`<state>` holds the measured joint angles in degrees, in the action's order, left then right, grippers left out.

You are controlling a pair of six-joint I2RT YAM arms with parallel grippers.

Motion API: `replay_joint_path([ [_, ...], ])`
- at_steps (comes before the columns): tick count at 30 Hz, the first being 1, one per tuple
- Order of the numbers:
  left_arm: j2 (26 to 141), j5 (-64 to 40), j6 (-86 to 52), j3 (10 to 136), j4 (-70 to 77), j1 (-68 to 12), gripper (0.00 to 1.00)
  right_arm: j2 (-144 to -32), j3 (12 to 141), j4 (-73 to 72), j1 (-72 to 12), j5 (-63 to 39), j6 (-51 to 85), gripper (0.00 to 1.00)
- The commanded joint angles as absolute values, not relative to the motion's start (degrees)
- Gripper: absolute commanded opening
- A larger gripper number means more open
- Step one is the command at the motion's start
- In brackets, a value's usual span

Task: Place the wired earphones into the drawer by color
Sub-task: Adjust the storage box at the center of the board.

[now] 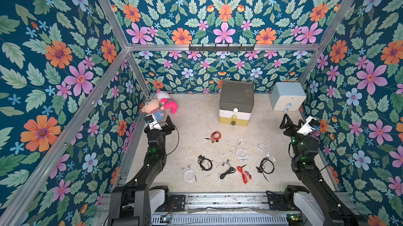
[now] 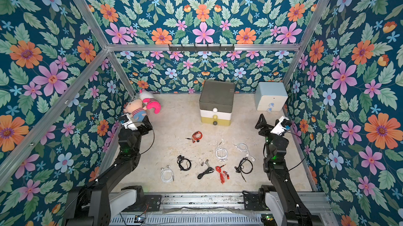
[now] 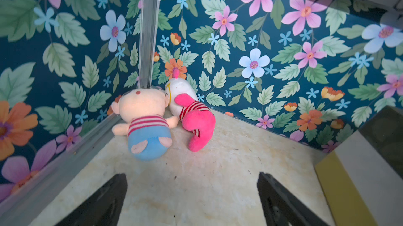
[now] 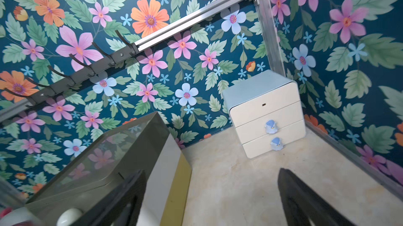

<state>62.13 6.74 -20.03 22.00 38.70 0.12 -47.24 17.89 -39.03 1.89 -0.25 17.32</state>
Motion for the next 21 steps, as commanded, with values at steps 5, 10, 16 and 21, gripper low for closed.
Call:
replay_joint_path([
  [5, 60.0, -4.3, -27.0, 25.3, 27.1, 0.1, 0.99, -48.9, 23.9, -26.5, 1.8, -16.0, 19.9, 0.99],
  [10, 59.0, -13.2, -27.4, 25.5, 27.0, -0.2, 0.99, -54.9, 28.3, -23.8, 1.8, -21.0, 20.7, 0.99],
  [16, 56.6, -17.2, -27.7, 24.7, 27.0, -3.4, 0.99, -62.5, 33.7, -21.2, 1.8, -22.4, 21.6, 0.99],
  [21, 51.9, -13.8, -28.2, 20.7, 28.5, -8.4, 0.99, -67.9, 37.1, -20.1, 1.2, -21.8, 20.8, 0.99],
])
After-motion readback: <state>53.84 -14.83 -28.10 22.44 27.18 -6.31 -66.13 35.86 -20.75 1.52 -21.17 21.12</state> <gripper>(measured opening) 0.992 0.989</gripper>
